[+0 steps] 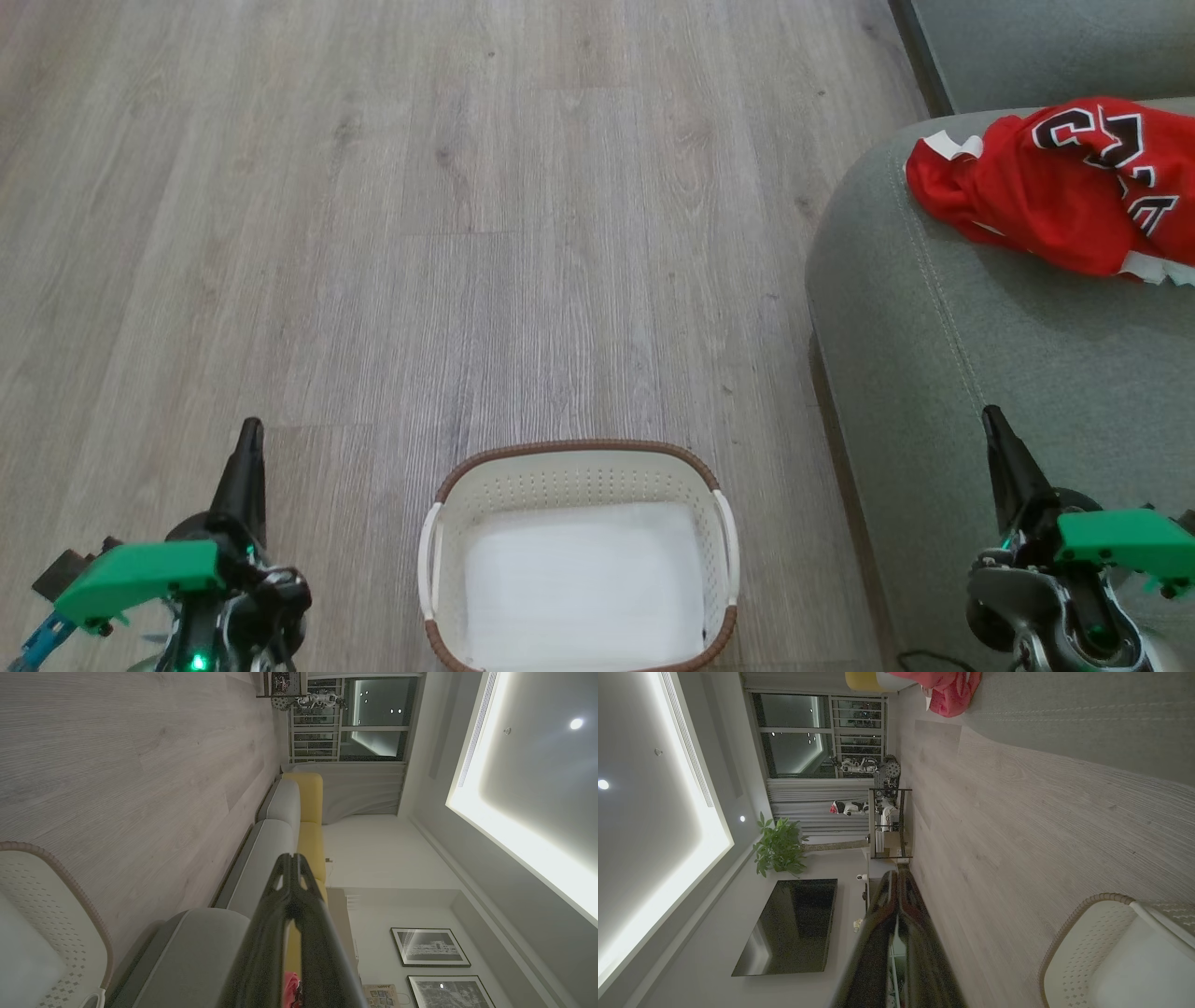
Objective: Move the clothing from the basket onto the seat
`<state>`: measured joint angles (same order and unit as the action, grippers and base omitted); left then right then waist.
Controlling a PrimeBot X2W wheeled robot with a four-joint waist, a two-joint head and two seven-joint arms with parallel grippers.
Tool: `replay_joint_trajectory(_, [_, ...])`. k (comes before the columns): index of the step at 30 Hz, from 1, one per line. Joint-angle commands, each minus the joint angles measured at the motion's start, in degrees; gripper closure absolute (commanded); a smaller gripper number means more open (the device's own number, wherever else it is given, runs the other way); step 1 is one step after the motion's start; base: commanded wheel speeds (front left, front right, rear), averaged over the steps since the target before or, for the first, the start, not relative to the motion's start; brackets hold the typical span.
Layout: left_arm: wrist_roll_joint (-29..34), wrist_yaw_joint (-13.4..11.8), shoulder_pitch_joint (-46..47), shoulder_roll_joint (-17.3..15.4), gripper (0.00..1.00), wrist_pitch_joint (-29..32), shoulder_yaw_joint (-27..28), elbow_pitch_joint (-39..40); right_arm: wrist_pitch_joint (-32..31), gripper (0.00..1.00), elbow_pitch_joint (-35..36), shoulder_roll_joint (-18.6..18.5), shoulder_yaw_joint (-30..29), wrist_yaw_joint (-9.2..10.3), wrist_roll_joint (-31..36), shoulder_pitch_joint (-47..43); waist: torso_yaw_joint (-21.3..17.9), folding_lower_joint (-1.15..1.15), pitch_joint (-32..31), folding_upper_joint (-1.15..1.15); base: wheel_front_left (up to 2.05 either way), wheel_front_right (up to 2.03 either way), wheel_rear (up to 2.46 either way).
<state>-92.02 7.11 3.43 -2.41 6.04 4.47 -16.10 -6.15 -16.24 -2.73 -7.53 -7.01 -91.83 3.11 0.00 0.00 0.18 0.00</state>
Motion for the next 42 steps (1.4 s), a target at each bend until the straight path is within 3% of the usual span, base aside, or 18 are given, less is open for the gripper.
replay_joint_trajectory(1, [-0.14, 0.37, 2.76, -0.47, 1.00, 0.46, 2.06, 2.04, -0.34, 1.00, 2.22, -0.15, 1.02, -0.47, -0.34, 3.08, 0.00, 0.00, 0.00, 0.00, 0.00, 0.00, 0.00])
replay_joint_trajectory(42, [-0.15, 0.37, 2.76, -0.47, 1.00, 0.45, 2.06, 2.05, -0.33, 1.00, 2.22, -0.15, 1.02, -0.47, -0.34, 3.08, 0.00, 0.00, 0.00, 0.00, 0.00, 0.00, 0.00])
